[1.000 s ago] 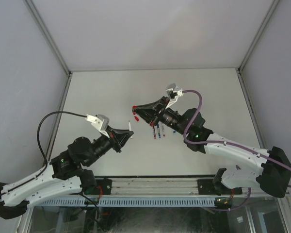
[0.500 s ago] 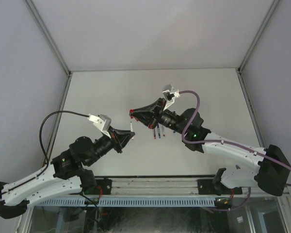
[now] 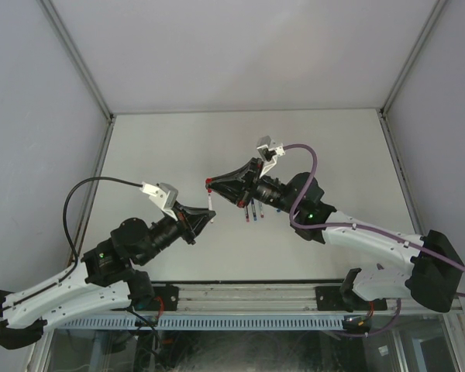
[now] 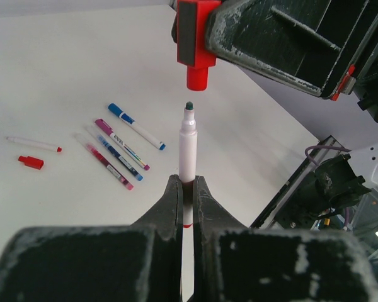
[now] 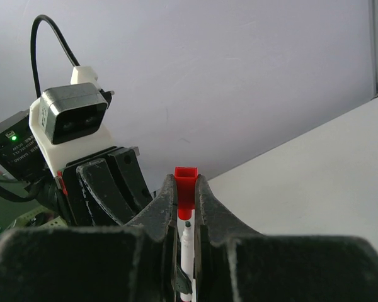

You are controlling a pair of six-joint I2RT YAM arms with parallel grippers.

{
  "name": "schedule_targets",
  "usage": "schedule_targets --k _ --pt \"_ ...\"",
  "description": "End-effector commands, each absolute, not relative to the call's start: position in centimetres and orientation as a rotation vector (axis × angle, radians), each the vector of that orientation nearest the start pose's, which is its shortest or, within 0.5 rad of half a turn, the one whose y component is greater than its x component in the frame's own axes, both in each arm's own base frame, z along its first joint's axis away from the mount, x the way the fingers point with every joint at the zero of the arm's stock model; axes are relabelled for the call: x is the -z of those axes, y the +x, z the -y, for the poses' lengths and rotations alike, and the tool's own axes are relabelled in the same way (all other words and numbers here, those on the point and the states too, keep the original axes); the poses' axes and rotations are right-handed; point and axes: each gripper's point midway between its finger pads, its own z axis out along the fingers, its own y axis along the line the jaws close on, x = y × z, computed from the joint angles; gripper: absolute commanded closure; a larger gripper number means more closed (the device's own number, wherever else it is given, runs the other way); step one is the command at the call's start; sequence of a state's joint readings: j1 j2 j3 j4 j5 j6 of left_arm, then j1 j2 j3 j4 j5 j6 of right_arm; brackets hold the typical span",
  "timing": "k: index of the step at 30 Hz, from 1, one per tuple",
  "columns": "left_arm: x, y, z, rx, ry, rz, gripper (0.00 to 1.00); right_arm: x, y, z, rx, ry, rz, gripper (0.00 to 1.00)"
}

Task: Insert the pens into the pen caps
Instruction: Insert the pen cap onto the pen.

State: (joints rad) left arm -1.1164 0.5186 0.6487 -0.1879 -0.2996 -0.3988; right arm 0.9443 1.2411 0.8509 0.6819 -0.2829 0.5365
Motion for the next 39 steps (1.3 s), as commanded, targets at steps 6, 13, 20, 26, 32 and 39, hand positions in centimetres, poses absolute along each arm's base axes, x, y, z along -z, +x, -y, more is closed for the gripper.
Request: schedule_targets --k 6,13,20,26,32,39 --pt "-29.4 15.1 22.7 0.925 0.371 -1.618 1.0 -37.2 18.8 -38.4 -1.462 -0.561 -1.289 1.0" --pt "-29.3 15.2 22.5 0.914 0.362 -1.621 1.0 -36.7 18.6 -38.5 -1.467 -0.572 -1.305 1.0" --pt "-29.5 15.3 22.2 0.911 0.35 -1.616 1.0 -36.2 18.6 -38.6 -1.467 -0.579 -1.328 1.0" --pt "-29.4 15.3 22.1 0.908 0.341 -1.62 1.0 -35.9 18.1 -38.9 -1.493 -0.591 -1.34 1.0" --pt "-29.6 15.4 21.9 0.904 0.33 -1.615 1.0 -34.4 17.5 -39.2 -1.528 -0.574 -1.357 1.0" --pt "-29.7 15.5 21.7 0.899 0.314 -1.612 1.0 -32.7 17.2 -39.4 -1.522 -0.546 -1.391 1.0"
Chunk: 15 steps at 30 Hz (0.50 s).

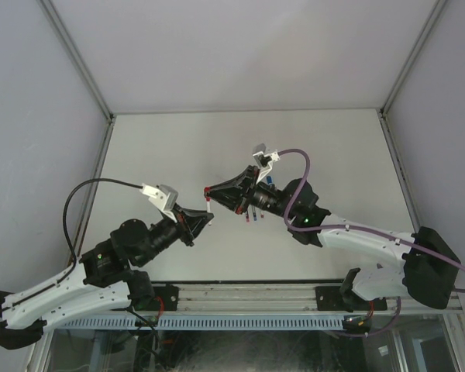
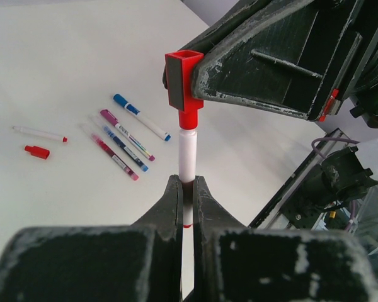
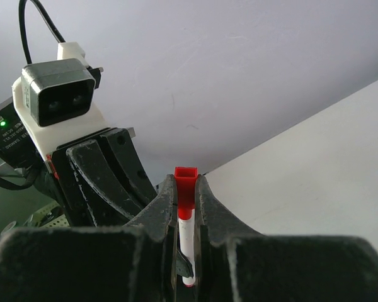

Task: Insert the pens into the pen caps
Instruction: Insert the pen cap onto the pen.

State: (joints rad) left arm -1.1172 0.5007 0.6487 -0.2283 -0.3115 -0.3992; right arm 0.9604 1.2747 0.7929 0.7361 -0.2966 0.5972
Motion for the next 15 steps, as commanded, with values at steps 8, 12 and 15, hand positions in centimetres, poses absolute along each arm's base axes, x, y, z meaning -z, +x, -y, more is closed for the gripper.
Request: schedule_targets --k 8,12,15 --pt "-29.7 15.6 21.5 0.896 0.306 -1.611 1.0 -31.2 17.1 -39.9 -1.457 -0.496 -1.432 0.96" --pt "-29.9 15.6 21.5 0.897 0.302 -1.607 1.0 -30.8 16.8 -40.3 -1.418 -0.496 -1.433 0.95" --pt "-29.9 15.6 21.4 0.898 0.3 -1.605 1.0 -30.6 16.5 -40.3 -1.408 -0.492 -1.429 0.97"
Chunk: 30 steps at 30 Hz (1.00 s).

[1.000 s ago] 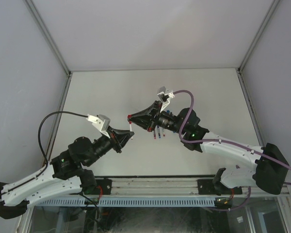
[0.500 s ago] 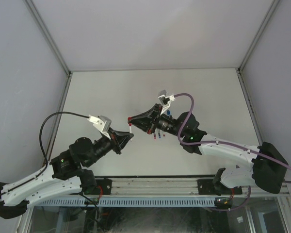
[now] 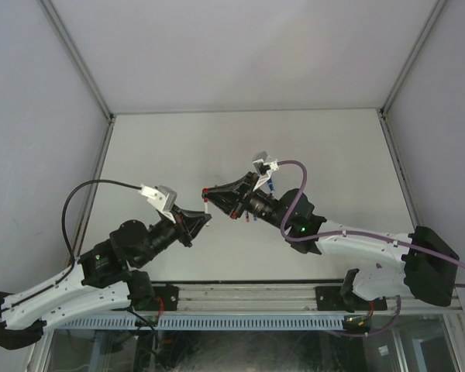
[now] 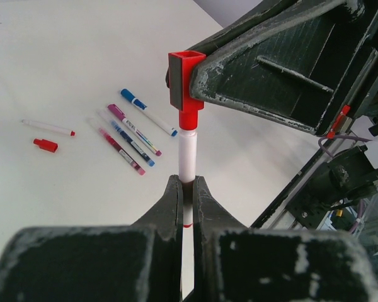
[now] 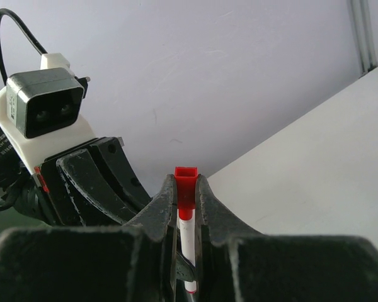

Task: Insert the pens into the pen caps
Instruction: Insert the pen cap onto the pen, then press the pen cap onto the pen.

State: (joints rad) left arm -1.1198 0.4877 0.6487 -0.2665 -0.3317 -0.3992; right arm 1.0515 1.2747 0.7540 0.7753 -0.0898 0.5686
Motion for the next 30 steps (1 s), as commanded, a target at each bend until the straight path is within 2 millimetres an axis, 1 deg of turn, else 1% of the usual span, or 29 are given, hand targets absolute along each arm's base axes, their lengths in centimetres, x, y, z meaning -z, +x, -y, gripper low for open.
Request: schedule_targets --k 1,4,6,12,18,24,30 --pt "-29.9 15.6 21.4 0.898 0.3 -1.605 1.0 -30.5 16.5 -40.3 -1.401 -0.487 -1.429 0.99" --pt "-30.0 15.6 21.4 0.897 0.3 -1.604 1.0 -29.9 16.3 -40.4 -1.382 -0.495 -1.447 0.99" --pt "-29.9 15.6 21.4 0.895 0.303 -1.605 1.0 -30.0 16.3 -40.3 -1.379 -0.495 -1.442 0.97" --pt "-29.7 15.7 21.6 0.892 0.308 -1.607 1.0 -31.1 16.7 -39.3 -1.324 -0.488 -1.411 0.82" --pt "-29.4 15.9 21.6 0.876 0.305 -1.622 1.0 -31.8 16.8 -38.5 -1.285 -0.502 -1.395 0.71" --pt "-29.3 15.9 21.5 0.871 0.297 -1.625 1.0 -32.5 17.2 -36.7 -1.194 -0.49 -1.397 0.58" --pt "-29.1 16.1 21.1 0.856 0.281 -1.628 1.0 -33.0 17.8 -35.0 -1.124 -0.466 -1.407 0.53"
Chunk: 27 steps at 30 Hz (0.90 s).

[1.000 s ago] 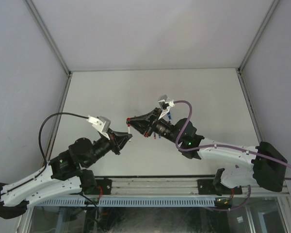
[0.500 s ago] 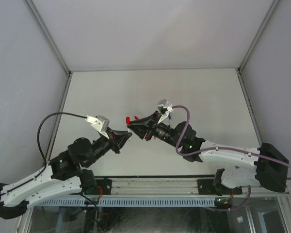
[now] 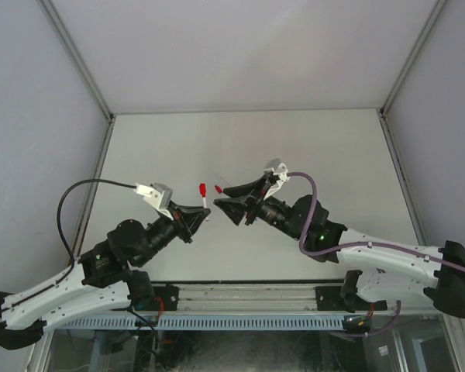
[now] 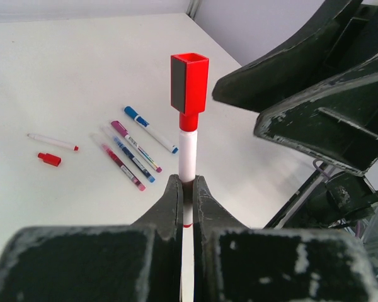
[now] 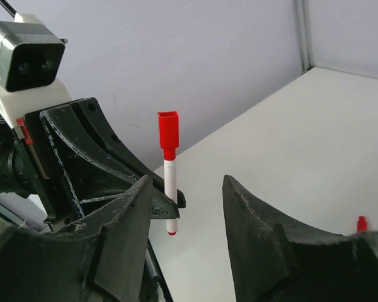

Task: Insert the pens into the pen caps
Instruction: Press the pen cap onto the pen.

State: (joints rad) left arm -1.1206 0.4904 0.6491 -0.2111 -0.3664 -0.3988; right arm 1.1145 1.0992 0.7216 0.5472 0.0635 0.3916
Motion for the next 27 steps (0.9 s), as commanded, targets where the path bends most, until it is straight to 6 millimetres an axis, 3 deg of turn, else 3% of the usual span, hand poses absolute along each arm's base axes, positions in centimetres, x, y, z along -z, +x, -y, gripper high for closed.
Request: schedule_targets --k 1,7,13,17,22,27 --pt "-29.1 16.2 21.1 0.854 0.278 -1.628 1.0 -33.2 17.8 -34.8 -1.122 -0.461 -1.404 0.53" --pt "-29.1 16.2 21.2 0.857 0.28 -1.628 1.0 -35.3 18.5 -32.8 -1.154 -0.392 -1.368 0.43" --pt "-29.0 16.1 21.4 0.862 0.292 -1.632 1.0 -37.0 19.5 -32.9 -1.149 -0.392 -1.433 0.37" --pt "-29.2 16.0 21.5 0.873 0.291 -1.622 1.0 -37.5 19.6 -33.7 -1.146 -0.428 -1.461 0.29" --pt "-29.2 15.9 21.6 0.874 0.303 -1.624 1.0 -38.3 19.4 -35.4 -1.172 -0.492 -1.493 0.29" --pt "-29.4 15.7 21.8 0.891 0.318 -1.62 1.0 -38.5 18.7 -37.3 -1.221 -0.575 -1.521 0.36"
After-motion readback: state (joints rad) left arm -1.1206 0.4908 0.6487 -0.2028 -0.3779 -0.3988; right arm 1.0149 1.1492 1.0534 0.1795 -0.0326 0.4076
